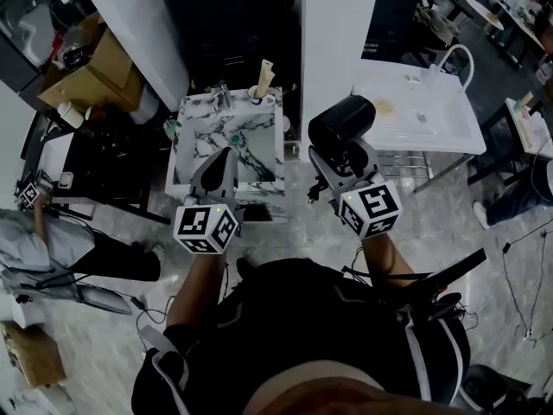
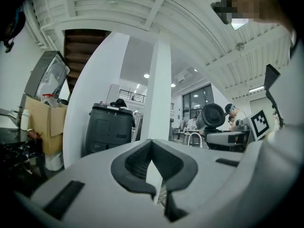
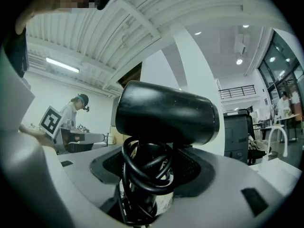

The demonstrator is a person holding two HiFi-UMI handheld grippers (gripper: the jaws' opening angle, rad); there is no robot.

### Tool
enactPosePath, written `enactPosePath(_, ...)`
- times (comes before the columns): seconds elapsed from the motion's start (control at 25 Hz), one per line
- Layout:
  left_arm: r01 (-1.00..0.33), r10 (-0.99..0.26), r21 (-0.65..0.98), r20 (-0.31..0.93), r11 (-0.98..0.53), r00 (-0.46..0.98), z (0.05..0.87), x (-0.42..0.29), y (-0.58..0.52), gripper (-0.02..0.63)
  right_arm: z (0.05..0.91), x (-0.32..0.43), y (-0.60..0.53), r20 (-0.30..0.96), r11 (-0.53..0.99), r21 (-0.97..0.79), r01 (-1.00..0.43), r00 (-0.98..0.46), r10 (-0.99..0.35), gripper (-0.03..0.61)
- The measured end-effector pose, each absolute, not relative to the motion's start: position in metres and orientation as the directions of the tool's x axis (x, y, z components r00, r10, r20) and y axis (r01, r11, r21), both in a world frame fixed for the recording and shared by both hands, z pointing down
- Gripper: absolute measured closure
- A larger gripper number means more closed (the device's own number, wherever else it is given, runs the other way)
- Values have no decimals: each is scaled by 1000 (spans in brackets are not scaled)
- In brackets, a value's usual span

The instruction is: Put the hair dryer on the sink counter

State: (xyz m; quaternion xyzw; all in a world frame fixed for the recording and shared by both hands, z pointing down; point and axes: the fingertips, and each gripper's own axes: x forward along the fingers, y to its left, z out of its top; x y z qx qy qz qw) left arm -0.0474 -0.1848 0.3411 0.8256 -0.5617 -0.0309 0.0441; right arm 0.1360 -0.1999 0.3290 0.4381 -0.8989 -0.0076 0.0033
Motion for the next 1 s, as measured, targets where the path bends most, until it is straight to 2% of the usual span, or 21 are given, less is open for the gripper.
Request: enactPosePath(1.0,-905,-910,95,-46,-414,411,336,-201,-217,609,326,-32,-231,14,622,44,-782,-622,-783,288)
